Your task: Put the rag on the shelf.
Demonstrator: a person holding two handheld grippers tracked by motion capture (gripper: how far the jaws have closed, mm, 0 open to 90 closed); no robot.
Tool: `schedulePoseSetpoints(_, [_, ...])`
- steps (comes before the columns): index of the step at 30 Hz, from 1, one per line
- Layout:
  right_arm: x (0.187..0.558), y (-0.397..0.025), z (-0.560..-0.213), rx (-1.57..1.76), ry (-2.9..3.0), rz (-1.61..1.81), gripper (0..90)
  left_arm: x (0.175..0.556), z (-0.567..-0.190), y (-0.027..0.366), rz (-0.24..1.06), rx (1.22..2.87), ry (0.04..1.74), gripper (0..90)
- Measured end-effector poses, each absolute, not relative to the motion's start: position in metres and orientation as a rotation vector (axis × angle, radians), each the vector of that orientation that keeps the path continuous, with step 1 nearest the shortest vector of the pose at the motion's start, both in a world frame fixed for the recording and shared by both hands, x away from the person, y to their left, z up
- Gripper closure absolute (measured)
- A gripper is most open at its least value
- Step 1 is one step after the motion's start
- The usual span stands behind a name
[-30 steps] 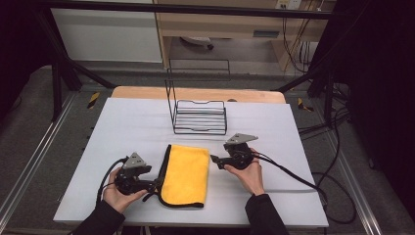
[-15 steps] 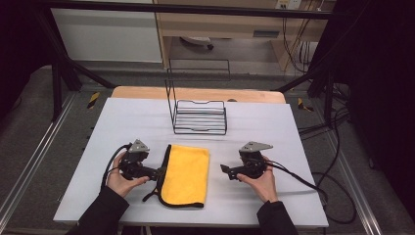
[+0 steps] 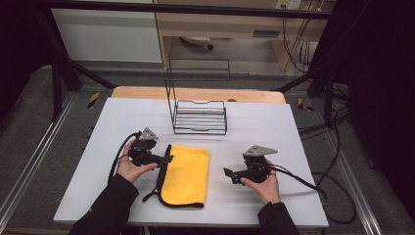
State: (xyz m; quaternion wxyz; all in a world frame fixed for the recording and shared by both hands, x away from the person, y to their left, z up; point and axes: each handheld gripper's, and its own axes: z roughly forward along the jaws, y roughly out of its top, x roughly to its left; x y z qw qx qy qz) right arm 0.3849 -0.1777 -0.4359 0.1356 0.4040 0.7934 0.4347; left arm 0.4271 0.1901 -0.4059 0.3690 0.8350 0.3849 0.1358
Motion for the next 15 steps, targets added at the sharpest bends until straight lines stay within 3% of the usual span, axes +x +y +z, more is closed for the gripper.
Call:
schedulePoseSetpoints(6, [0.385,-0.178,-0.437,1.166,2.296,1.242,2.4,0.443,-0.415,0.189,0.374,2.14,1.025,16.7])
schedulePoseSetpoints(15, [0.384,-0.177,-0.437,1.164,2.295,1.254,2.5,0.455,-0.43,0.188,0.409,2.165,1.072,31.8])
